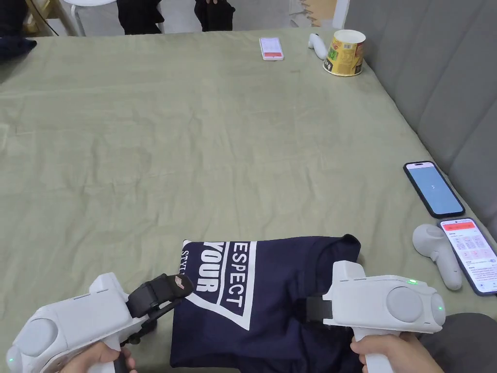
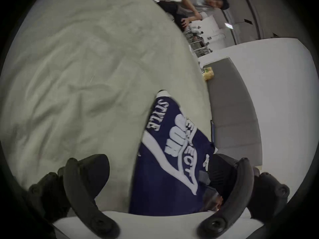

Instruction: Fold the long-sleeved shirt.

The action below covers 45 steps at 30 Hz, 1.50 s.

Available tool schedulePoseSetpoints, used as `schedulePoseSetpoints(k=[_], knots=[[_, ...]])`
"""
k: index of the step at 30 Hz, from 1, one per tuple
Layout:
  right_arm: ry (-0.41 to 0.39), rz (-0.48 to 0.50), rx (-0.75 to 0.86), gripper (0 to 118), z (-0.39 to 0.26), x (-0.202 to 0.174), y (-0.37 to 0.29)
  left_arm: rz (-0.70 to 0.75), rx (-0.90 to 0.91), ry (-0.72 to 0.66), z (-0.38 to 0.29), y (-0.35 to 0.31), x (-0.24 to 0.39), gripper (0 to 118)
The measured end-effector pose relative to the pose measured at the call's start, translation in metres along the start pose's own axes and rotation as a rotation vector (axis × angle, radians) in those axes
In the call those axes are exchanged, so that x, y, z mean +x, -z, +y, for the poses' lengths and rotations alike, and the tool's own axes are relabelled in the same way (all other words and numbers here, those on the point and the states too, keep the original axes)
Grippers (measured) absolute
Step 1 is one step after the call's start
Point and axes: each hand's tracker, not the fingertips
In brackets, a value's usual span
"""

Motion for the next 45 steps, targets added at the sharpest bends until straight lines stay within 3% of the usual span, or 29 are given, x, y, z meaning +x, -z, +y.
schedulePoseSetpoints(k=[4, 7, 10, 11, 12, 13, 14, 15, 20, 24, 29, 34, 40, 45], knots=[[0.004, 0.002, -0.003, 0, 0.0, -0.001, -0.001, -0.117, -0.025, 0.013, -0.001, 0.02, 0.008, 111], [0.003, -0.005, -0.006, 0, 0.001, -0.003, 0.0, -0.255, -0.134, -0.076, -0.006, 0.048, 0.018, 111], [-0.004, -0.016, -0.009, 0, 0.002, -0.005, 0.0, -0.219, -0.135, 0.044, -0.017, 0.07, 0.041, 107], [-0.005, -0.02, -0.009, 0, 0.002, -0.006, 0.0, -0.22, -0.151, 0.063, -0.016, 0.076, 0.044, 73], [-0.004, -0.023, -0.009, 0, 0.002, -0.006, 0.001, -0.169, -0.167, 0.081, -0.018, 0.082, 0.051, 19], [-0.003, -0.026, -0.008, 0, 0.003, -0.006, 0.001, -0.014, -0.159, 0.129, -0.02, 0.088, 0.052, 20], [-0.003, -0.028, -0.006, 0, 0.003, -0.007, 0.003, -0.019, -0.151, 0.174, -0.02, 0.088, 0.054, 20], [-0.005, -0.035, -0.007, 0, 0.004, -0.008, 0.004, -0.08, -0.153, 0.154, -0.018, 0.083, 0.056, 20], [-0.017, -0.04, -0.001, 0, 0.007, -0.021, 0.007, -0.111, -0.115, 0.134, -0.006, 0.063, 0.049, 20], [-0.089, -0.078, -0.008, 0, 0.011, -0.047, 0.019, -0.127, -0.1, 0.096, 0.004, 0.052, 0.036, 20], [-0.138, -0.053, -0.026, 0, 0.018, -0.084, 0.042, -0.133, -0.056, 0.085, 0.028, 0.022, 0.013, 20], [-0.232, -0.002, -0.044, 0, 0.027, -0.146, 0.08, -0.111, -0.005, 0.09, 0.072, -0.025, -0.017, 20], [-0.415, 0.052, 0.028, 0, 0.039, -0.25, 0.119, -0.054, 0.104, 0.136, 0.148, -0.112, -0.076, 20], [-0.481, 0.196, 0.063, 0, 0.052, -0.324, 0.144, 0.06, 0.211, 0.145, 0.212, -0.2, -0.131, 20]])
